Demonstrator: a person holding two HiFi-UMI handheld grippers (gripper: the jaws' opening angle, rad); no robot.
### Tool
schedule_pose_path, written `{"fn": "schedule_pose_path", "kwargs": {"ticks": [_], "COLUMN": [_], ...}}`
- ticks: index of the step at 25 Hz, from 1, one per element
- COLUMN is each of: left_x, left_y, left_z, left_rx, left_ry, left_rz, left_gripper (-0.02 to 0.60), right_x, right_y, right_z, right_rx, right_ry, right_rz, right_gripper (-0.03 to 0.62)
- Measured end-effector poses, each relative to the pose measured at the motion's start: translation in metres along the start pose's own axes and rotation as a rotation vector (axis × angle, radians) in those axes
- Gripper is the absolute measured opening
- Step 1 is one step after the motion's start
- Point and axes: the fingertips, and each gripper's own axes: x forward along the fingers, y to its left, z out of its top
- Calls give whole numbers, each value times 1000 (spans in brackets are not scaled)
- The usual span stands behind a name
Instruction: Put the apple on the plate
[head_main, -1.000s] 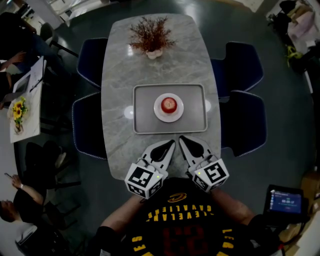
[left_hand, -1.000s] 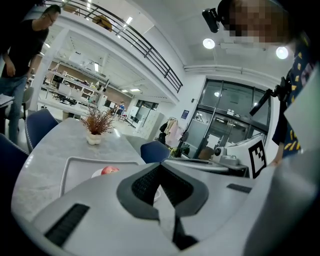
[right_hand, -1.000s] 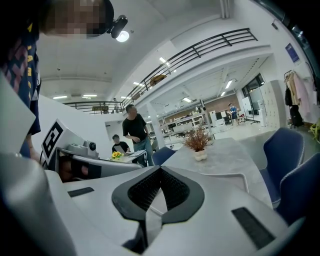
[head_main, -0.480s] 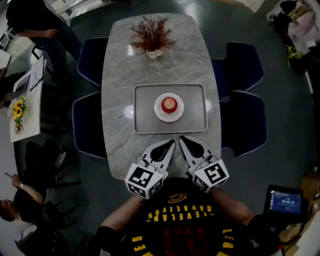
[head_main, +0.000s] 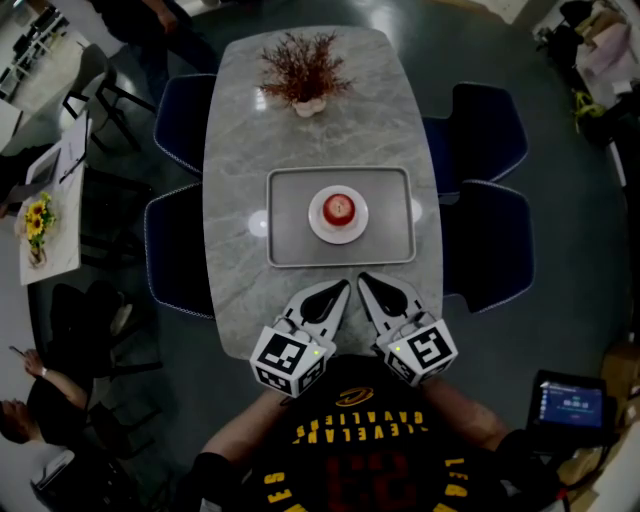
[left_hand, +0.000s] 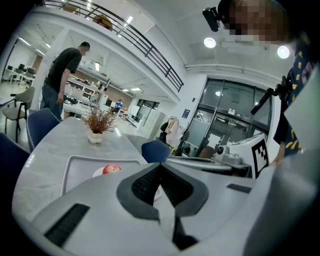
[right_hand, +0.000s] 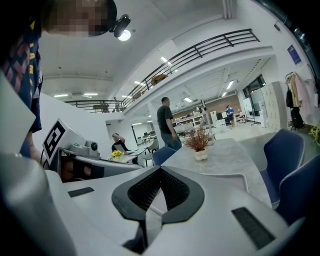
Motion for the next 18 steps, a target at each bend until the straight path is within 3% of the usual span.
{"fn": "schedule_pose_path", "kwargs": {"ticks": [18], "left_x": [-1], "left_y": [1], "left_z": [0], "left_rx": [-4], "left_ry": [4], "left_rz": [3], "left_gripper": [2], "right_x": [-1], "right_y": [1], "right_z": [1], "right_rx": [25], "right_ry": [5], "right_rz": [-7], "right_gripper": [6]}}
